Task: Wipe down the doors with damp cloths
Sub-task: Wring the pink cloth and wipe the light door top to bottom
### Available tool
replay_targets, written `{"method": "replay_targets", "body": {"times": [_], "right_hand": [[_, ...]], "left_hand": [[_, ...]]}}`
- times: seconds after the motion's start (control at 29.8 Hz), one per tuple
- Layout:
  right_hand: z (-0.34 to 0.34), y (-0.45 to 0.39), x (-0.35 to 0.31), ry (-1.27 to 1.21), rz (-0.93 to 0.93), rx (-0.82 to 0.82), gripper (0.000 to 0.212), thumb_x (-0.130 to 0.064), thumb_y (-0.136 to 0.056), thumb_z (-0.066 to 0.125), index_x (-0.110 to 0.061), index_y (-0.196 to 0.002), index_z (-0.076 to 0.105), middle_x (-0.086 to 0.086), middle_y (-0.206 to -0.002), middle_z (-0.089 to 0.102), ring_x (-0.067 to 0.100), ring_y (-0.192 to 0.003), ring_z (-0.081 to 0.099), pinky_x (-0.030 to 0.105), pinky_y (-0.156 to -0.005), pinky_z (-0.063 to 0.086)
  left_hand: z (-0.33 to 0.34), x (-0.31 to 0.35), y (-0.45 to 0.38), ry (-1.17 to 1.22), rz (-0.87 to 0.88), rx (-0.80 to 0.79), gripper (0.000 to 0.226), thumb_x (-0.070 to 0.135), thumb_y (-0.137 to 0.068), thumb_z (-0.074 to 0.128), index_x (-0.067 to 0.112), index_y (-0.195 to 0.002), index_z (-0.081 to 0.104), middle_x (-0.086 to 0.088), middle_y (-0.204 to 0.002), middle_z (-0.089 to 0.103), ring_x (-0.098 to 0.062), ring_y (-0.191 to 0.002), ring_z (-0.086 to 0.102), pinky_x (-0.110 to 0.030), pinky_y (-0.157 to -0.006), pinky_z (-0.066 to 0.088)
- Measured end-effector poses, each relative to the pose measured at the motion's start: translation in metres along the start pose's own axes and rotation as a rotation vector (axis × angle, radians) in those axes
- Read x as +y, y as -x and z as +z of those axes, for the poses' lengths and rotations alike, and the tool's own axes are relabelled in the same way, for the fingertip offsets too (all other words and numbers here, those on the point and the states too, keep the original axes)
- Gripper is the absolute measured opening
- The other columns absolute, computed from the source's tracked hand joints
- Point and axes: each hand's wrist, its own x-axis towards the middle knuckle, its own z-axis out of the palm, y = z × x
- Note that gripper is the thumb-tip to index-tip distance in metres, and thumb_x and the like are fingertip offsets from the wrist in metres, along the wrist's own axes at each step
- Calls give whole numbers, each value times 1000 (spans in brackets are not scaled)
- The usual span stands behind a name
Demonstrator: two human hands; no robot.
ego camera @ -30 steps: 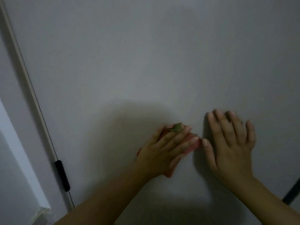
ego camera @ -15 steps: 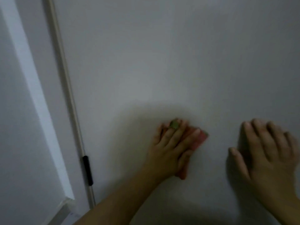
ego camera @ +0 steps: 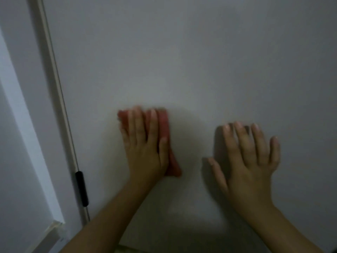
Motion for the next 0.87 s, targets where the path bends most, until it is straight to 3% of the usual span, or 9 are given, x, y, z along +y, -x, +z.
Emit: {"method": "replay_targets", "body": {"times": [0.13, 0.34, 0.44, 0.54, 0.64, 0.77, 0.87], "right_hand": [[7, -2, -16, -51, -15, -11, 63, -42, -88, 54, -17, -142, 34, 4, -147, 30, 26, -139, 21, 49, -113, 11], [18, -6, -22, -97, -2, 34, 61, -39, -85, 58, -15, -139, 43, 4, -144, 38, 30, -133, 33, 53, -108, 21], [17, -6, -20, -108, -4, -1, 63, -39, -85, 58, -16, -141, 40, 4, -146, 35, 29, -135, 30, 53, -109, 20], [17, -6, -24, -125, 15, -26, 60, -39, -88, 54, -15, -141, 39, 5, -147, 32, 29, -137, 26, 51, -111, 15], [19, -7, -31, -150, 65, -32, 61, -40, -88, 50, -14, -141, 37, 6, -146, 30, 28, -137, 22, 51, -112, 13], [22, -8, -38, -140, 85, -7, 64, -41, -86, 50, -11, -141, 38, 7, -146, 33, 29, -136, 23, 51, -111, 13], [21, -8, -38, -141, 100, -22, 67, -43, -86, 48, -15, -144, 31, 6, -148, 30, 26, -138, 20, 57, -109, 17]], "left_hand": [[4, -9, -29, 13, -141, 115, 59, 36, -100, 24, 7, -150, 14, -24, -155, 12, -36, -145, 7, -54, -117, 1], [0, -29, 28, 58, -172, 34, 55, 35, -102, 16, 11, -150, 7, -24, -151, 12, -36, -143, 9, -59, -115, 4], [-8, -42, -10, 52, -250, 129, 56, 32, -101, 21, 2, -148, 14, -24, -153, 9, -31, -145, 2, -49, -117, -5], [-11, -70, -61, -1, -359, 232, 57, 30, -100, 23, 2, -150, 14, -24, -156, 12, -30, -145, 3, -50, -117, -2], [-10, -77, -47, 29, -305, 187, 57, 30, -100, 22, 4, -150, 11, -21, -157, 10, -29, -146, 3, -54, -117, 0], [-8, -71, 34, 106, -296, 34, 56, 36, -103, 14, 4, -148, 6, -22, -155, 3, -37, -145, 0, -68, -110, 4], [-7, -68, 33, 73, -299, 63, 57, 37, -103, 12, 4, -149, 5, -25, -153, 7, -35, -144, 1, -62, -114, -3]]}}
